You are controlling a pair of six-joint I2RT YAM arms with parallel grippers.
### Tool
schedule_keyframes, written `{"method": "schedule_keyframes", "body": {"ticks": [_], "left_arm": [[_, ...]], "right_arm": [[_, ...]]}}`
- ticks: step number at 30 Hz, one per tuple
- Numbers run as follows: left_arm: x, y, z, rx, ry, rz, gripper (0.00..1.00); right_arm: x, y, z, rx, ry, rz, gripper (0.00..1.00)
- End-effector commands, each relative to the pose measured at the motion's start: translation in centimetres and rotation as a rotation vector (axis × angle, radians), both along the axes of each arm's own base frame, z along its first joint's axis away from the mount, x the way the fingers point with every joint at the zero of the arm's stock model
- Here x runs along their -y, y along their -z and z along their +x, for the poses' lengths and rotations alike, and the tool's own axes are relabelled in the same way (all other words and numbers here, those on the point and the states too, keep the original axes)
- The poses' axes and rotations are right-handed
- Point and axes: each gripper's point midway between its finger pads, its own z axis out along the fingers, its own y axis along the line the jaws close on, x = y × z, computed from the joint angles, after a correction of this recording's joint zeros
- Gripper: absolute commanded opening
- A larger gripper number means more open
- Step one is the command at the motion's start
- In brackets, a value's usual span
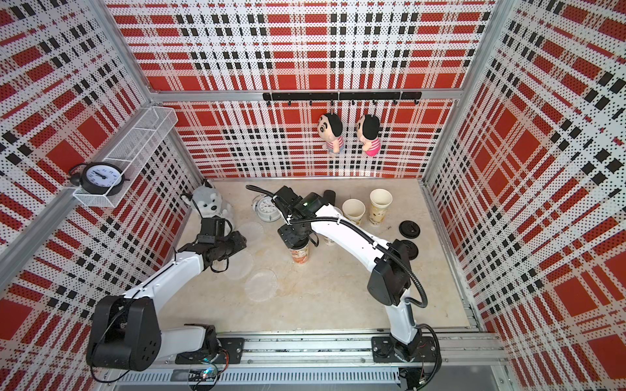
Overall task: Put the leak-proof paper on the milk tea cups
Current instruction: Secure the cup lid on the cup.
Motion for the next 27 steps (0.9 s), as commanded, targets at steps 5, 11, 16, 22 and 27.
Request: {"method": "schedule_keyframes", "body": {"ticks": [5, 11, 16, 22, 27], "left_arm": [[0.8, -0.5, 0.2, 0.032, 0.032, -0.024, 0.54], [0.9, -0.8, 0.1, 0.041, 0.04, -0.026, 0.54], [1.2, -0.7, 0.1, 0.042, 0.052, -0.031, 0.55], [2.3, -0.3, 0.1, 0.035, 0.081, -0.036, 0.54], [3.4, 0.3, 0.1, 0.02, 0.108, -0.037, 0.54]], "right_arm": [[2.6, 6.2, -2.3, -0.174, -0.001, -0.227, 0.74], [3.8, 9.2, -3.6, -0.272, -0.01, -0.316, 0.74], [4.8, 11.1, -4.5, -0.33, -0.008, -0.374, 0.74], [5.3, 13.4, -5.5, -0.402, -0.007, -0.414, 0.74], [6.0, 15.3, -6.6, -0.464, -0.004, -0.452, 0.74]]}}
